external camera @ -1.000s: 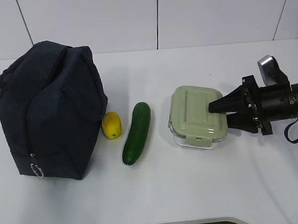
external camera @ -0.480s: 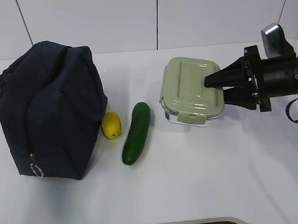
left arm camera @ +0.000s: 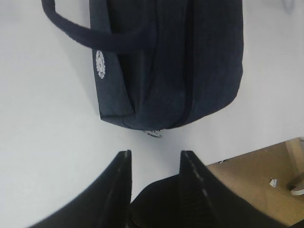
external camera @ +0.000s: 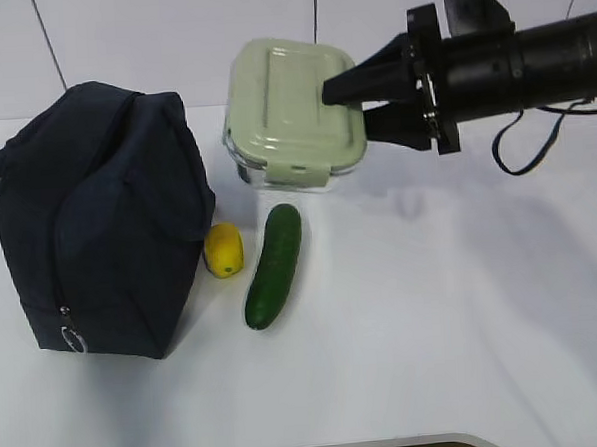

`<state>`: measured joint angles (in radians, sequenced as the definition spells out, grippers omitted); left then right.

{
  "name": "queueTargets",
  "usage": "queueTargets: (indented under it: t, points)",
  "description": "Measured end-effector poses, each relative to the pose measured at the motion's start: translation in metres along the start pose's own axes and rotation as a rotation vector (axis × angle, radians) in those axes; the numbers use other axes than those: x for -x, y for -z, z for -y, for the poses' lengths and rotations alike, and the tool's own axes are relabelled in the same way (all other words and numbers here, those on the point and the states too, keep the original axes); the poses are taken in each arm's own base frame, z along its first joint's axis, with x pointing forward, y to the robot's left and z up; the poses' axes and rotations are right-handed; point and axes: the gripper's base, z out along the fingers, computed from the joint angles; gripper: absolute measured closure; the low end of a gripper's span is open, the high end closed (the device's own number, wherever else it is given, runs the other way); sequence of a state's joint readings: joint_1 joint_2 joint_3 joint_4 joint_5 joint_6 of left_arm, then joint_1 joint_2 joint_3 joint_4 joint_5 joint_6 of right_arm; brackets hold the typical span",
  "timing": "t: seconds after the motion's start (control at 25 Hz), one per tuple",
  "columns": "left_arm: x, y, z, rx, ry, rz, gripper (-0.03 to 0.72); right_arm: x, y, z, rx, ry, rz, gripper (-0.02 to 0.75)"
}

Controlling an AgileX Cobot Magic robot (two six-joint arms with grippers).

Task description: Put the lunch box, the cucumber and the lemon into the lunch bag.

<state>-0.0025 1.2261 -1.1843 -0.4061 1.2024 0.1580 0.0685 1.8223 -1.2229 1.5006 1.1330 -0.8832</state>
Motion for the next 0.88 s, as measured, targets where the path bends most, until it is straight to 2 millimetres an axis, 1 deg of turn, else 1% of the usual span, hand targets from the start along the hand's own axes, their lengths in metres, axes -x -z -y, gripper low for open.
queueTargets:
  t: [0.16, 0.2, 0.36, 0.44, 0.64, 0.88]
  points:
    - [0.023, -0.013, -0.003, -0.023, -0.01, -0.02, 0.446, 0.015, -0.007, -0.026, 0.046, 0.05, -0.001, 0.342]
    - [0.029, -0.019, -0.005, -0.032, -0.011, -0.032, 0.446, 0.018, -0.008, -0.032, 0.057, 0.062, -0.003, 0.342]
    - [0.045, -0.04, -0.01, -0.072, -0.038, -0.061, 0.445, 0.025, -0.011, -0.048, 0.081, 0.096, -0.004, 0.342]
    - [0.053, -0.05, -0.013, -0.084, -0.054, -0.067, 0.436, 0.026, -0.013, -0.052, 0.087, 0.099, -0.008, 0.342]
    - [0.067, -0.07, -0.02, -0.087, -0.081, -0.039, 0.362, 0.022, -0.023, -0.056, 0.077, 0.1, -0.022, 0.342]
    - [0.075, -0.099, -0.024, -0.131, -0.055, -0.046, 0.345, 0.014, -0.041, -0.06, 0.081, 0.099, -0.055, 0.342]
